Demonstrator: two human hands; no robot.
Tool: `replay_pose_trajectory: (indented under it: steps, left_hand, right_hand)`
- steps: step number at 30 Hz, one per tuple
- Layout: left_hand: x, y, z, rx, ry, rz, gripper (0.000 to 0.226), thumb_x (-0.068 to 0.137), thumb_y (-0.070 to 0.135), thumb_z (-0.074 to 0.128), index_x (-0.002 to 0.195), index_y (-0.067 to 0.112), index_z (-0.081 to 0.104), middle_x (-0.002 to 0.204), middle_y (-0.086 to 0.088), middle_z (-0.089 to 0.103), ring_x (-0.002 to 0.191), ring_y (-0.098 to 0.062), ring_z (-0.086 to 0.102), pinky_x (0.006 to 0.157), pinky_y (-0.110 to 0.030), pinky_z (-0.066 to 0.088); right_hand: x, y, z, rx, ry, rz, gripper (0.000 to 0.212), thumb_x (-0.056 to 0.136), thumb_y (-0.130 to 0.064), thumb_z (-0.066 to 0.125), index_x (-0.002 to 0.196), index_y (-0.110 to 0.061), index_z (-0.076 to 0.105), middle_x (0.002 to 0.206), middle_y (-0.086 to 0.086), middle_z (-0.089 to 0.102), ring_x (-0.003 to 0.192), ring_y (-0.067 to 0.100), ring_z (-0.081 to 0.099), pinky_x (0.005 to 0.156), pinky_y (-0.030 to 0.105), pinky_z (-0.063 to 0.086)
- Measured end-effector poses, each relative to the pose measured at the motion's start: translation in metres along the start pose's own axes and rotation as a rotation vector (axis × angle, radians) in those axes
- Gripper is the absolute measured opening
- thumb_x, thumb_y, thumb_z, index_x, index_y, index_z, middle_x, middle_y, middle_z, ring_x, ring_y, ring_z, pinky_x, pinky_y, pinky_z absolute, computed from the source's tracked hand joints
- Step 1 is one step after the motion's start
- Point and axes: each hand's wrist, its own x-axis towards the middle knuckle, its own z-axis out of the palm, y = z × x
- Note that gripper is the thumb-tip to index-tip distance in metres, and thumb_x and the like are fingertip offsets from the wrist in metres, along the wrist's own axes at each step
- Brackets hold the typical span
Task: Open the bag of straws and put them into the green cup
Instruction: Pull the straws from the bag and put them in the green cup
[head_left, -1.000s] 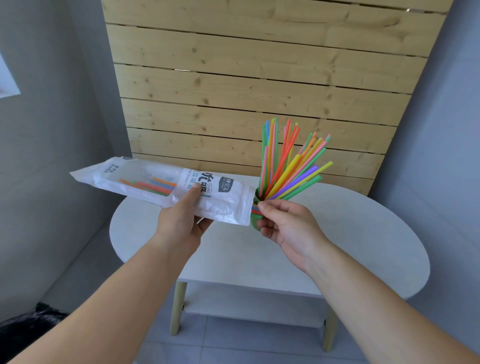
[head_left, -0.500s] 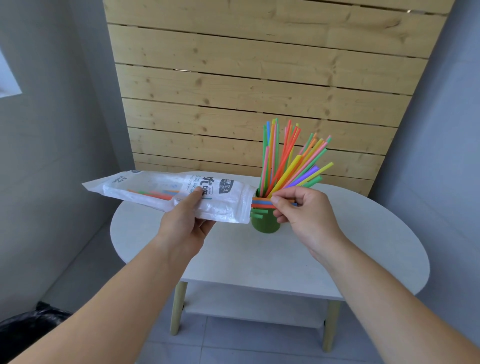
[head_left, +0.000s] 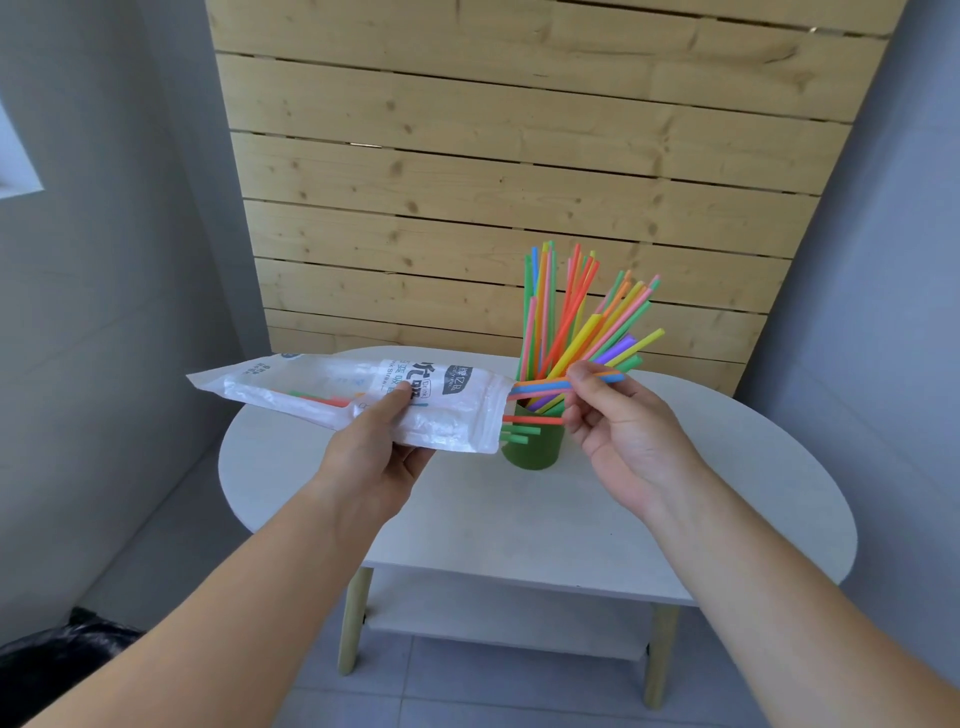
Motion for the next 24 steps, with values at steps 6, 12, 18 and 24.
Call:
replay_pose_trajectory:
  steps: [6,12,18,24]
  left_hand:
    - [-0.004,0.000,0.003,-0.009,-0.028,-0.050,0.013,0.095,0.010,0.072,0.108,0.011,0.071,0.089,-0.003,0.083,0.074,-0.014,0.080,0.055,-0.026,0.061]
    - [-0.004,0.000,0.002,-0.001,-0.026,-0.068,0.010,0.096,0.011,0.071,0.106,0.011,0.071,0.086,-0.002,0.082,0.071,-0.013,0.079,0.053,-0.025,0.060]
    - [-0.003,-0.001,0.004,-0.026,-0.016,-0.084,0.012,0.096,0.011,0.072,0.107,0.010,0.071,0.086,-0.002,0.082,0.071,-0.014,0.079,0.052,-0.026,0.060]
    - [-0.001,0.000,0.002,-0.078,0.024,-0.059,0.046,0.094,0.011,0.074,0.138,0.013,0.059,0.094,-0.003,0.083,0.076,-0.016,0.080,0.052,-0.027,0.061]
  right_hand:
    - [0.000,0.008,0.008,0.066,-0.036,-0.008,0.007,0.091,-0.006,0.066,0.095,-0.005,0.072,0.066,0.001,0.063,0.057,0.010,0.056,0.058,0.020,0.051]
    - [-0.003,0.016,0.009,-0.140,0.033,-0.100,0.015,0.096,-0.014,0.064,0.094,-0.003,0.074,0.072,0.004,0.066,0.066,0.013,0.063,0.064,0.025,0.057]
    - [-0.004,0.013,0.010,-0.216,0.116,-0.280,0.014,0.097,-0.013,0.064,0.090,-0.004,0.073,0.085,0.015,0.072,0.074,0.025,0.069,0.074,0.033,0.061]
    - [-0.001,-0.001,0.005,-0.271,0.118,-0.393,0.016,0.098,-0.015,0.063,0.088,-0.007,0.073,0.080,0.006,0.075,0.078,0.023,0.075,0.078,0.035,0.062]
